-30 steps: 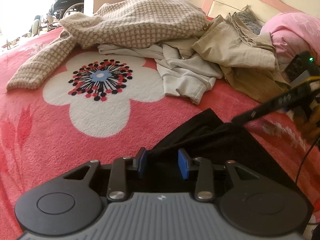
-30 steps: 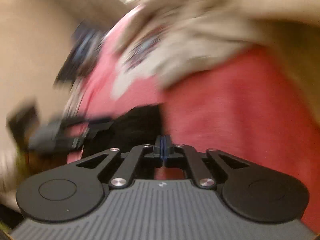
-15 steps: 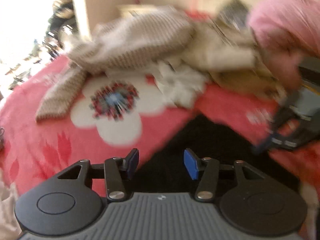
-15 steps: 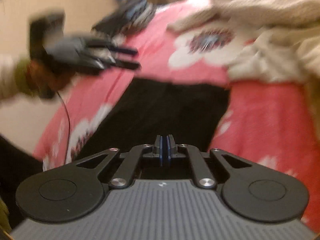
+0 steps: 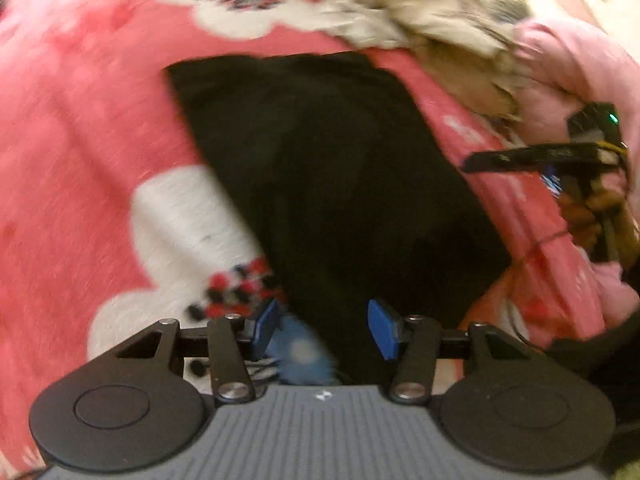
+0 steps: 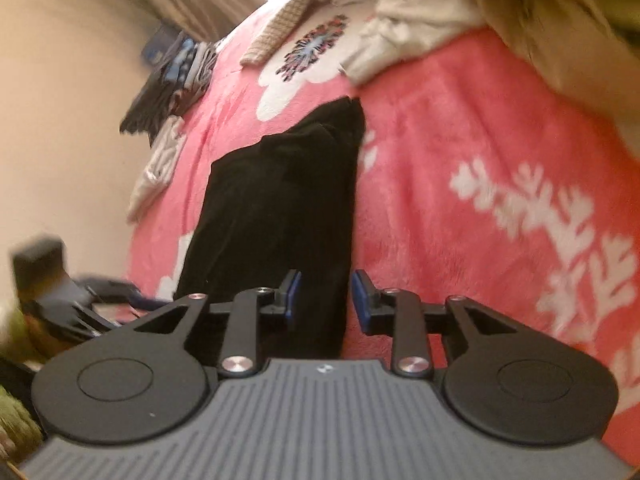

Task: Fold clothes
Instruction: 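Grasp the folded black shirt's edge with both grippers side by side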

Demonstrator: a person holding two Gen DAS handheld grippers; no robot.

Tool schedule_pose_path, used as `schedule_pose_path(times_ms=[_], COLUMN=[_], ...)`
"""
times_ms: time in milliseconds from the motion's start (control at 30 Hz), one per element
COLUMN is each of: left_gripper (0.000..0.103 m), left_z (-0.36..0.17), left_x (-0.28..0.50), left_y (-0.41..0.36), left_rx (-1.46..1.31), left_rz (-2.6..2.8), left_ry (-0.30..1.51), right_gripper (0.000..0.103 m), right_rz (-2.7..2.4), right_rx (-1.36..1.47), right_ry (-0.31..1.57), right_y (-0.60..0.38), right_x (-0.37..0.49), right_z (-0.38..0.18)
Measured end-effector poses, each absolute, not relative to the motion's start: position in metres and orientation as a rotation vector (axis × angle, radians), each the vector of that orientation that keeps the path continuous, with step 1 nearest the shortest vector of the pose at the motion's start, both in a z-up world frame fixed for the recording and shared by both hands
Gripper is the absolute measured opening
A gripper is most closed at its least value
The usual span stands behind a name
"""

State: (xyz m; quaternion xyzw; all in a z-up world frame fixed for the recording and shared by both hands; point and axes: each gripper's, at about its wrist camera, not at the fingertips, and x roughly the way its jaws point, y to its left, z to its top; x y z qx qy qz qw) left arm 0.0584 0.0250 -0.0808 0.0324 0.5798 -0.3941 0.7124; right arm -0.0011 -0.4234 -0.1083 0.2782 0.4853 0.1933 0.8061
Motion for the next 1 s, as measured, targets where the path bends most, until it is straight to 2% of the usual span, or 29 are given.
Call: schedule_pose_path(times_ms=[167, 600, 800, 1000], left_gripper=[0.053, 0.052, 0.039, 0.014], left_z=[-0.09, -0.11, -0.117, -0.124], left_x=[0.074, 0.03, 0.026, 0.033], left_y=[0.034, 0.029, 0.035, 0.035], left_rx=[-0.066, -0.061, -0.097, -0.178], left_rz=[-0.863, -1.061, -1.061, -1.008], left_ry=[1.302, 1.398, 1.424, 1.483], right_gripper=[0.03, 0.032, 0.03, 0.011], right_rz=[0.433, 0.606, 0.65, 0.633], right_rx=[0.785, 0.782, 0.846, 0.808], right_ry=[1.021, 1.225, 1.247, 1.241], right_y=[-0.424, -0.396, -0.384, -0.381], right_x=[0.016, -0.033, -0.039, -0.039], right_z=[-0.135, -0.159, -0.168, -0.168])
